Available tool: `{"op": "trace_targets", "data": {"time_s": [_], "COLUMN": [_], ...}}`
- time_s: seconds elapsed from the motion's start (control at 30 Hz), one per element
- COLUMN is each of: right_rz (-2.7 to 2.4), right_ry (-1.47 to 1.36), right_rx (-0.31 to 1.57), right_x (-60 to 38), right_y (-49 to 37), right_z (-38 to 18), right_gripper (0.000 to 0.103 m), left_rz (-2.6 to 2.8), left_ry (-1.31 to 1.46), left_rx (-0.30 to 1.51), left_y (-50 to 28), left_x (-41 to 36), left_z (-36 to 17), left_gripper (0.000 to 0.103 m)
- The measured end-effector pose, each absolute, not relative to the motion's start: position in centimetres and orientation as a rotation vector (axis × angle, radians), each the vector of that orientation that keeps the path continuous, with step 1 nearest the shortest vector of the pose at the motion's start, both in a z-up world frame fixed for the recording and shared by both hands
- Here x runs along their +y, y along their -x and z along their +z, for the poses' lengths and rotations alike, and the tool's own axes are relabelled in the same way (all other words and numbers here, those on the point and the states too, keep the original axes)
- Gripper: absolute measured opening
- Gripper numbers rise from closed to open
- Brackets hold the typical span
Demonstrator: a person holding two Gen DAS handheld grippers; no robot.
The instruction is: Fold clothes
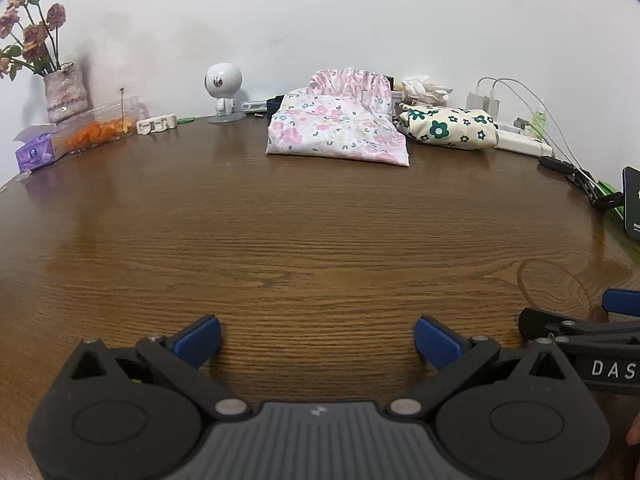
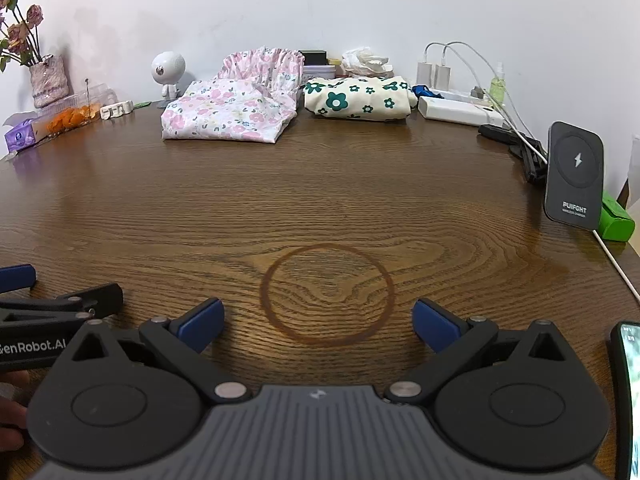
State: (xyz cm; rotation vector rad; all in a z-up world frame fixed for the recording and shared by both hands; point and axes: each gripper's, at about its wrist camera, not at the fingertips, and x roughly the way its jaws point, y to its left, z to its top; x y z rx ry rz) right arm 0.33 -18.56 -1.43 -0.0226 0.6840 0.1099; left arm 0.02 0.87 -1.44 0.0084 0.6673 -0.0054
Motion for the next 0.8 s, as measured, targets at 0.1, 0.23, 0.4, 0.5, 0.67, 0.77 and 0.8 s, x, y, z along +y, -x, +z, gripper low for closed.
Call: {"op": "trace_targets", "data": {"time_s": [0.1, 0.23, 0.4, 0.5, 0.67, 0.77, 0.8], "right_rz": [0.121, 0.119, 0.117, 0.137, 0.133, 0.122, 0.122], "right_ry": [0.028, 0.028, 0.032, 0.041, 0.036, 0.032, 0.033], "right_rx": [0.690, 0.693, 0.681, 0.671, 0.675, 0.676, 0.677], "right_x": [-18.7, -18.7, -18.7, -18.6, -18.4, -18.3, -18.3], "right_y": [-0.8, -1.0, 0.1, 0.6, 0.3, 0.3, 0.3], "right_z": [-1.4, -1.4, -1.5, -1.5, -1.4, -1.4, -1.5], "right_gripper": [0.102, 0.102, 0.103, 0.103, 0.102, 0.102, 0.102], "left_rz": [-0.018, -0.034, -0.020, -0.011, -0.002, 0.003, 0.003], "left_ry": [-0.012, -0.016, -0.013, -0.011, -0.011, -0.011, -0.011], "left_rx": [0.667, 0.668, 0.668, 0.668, 0.668, 0.668, 0.668], "left_y": [0.0, 0.0, 0.1, 0.1, 0.0, 0.0, 0.0], "left_x": [0.8, 0.7, 0.7, 0.7, 0.7, 0.8, 0.8], "left_z": [-1.4, -1.4, -1.4, -1.4, -1.4, -1.4, -1.4], "left_gripper": [0.103, 0.103, 0.103, 0.103, 0.103, 0.103, 0.103]}}
